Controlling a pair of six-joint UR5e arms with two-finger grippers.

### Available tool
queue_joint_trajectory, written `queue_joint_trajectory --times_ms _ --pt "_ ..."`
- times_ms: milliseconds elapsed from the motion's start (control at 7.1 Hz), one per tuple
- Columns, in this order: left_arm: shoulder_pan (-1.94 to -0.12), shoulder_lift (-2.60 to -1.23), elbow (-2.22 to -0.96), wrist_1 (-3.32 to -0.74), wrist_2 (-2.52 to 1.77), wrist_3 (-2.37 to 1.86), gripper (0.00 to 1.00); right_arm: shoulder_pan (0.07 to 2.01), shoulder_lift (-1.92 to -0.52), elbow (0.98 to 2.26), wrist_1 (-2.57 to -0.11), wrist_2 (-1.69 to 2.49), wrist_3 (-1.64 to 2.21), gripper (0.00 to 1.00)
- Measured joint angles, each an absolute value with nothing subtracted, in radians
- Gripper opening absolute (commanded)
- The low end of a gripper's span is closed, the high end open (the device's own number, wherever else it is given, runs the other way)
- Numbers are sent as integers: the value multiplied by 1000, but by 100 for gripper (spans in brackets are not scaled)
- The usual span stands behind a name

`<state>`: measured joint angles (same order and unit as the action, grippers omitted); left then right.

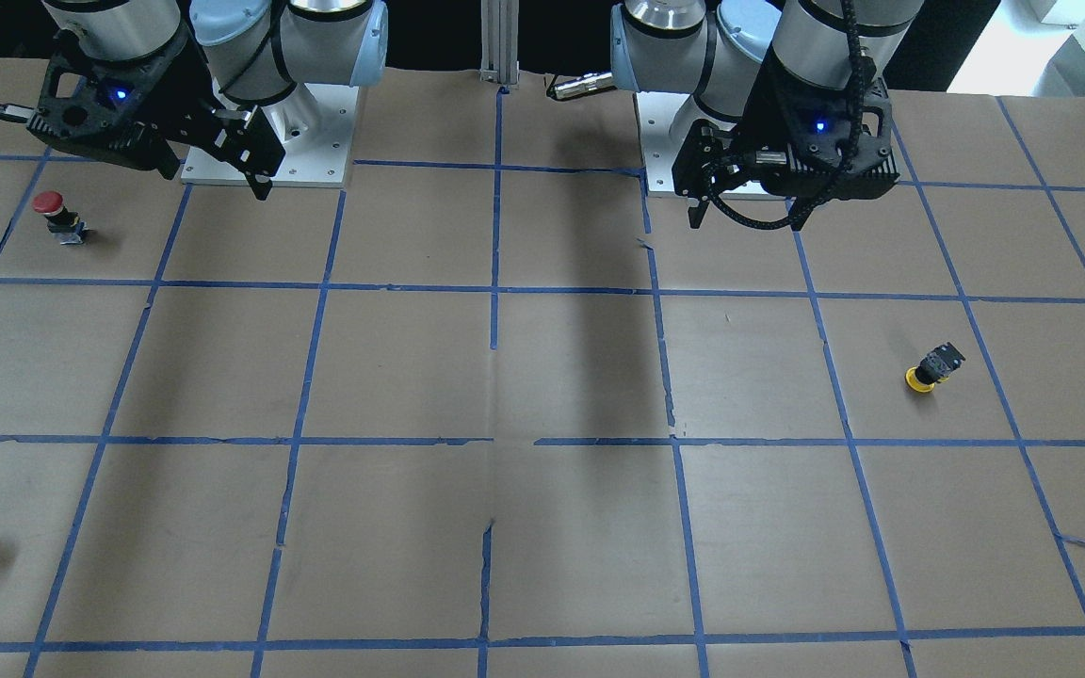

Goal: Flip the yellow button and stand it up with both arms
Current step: 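Move the left gripper down over the yellow button lying on its side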

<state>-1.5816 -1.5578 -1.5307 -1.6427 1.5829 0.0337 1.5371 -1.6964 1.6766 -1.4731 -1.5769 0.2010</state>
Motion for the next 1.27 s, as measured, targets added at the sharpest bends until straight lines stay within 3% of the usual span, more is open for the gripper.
queue_joint_trajectory --times_ms 705,1268 --pt "-1223 -1550 -1622 -1649 1588 679 99 1537 -1695 1677 -1470 -1578 205 100" --pt "-992 -1676 -1653 -1512 1591 1238 99 1538 -1697 1678 -1459 -1577 207 100"
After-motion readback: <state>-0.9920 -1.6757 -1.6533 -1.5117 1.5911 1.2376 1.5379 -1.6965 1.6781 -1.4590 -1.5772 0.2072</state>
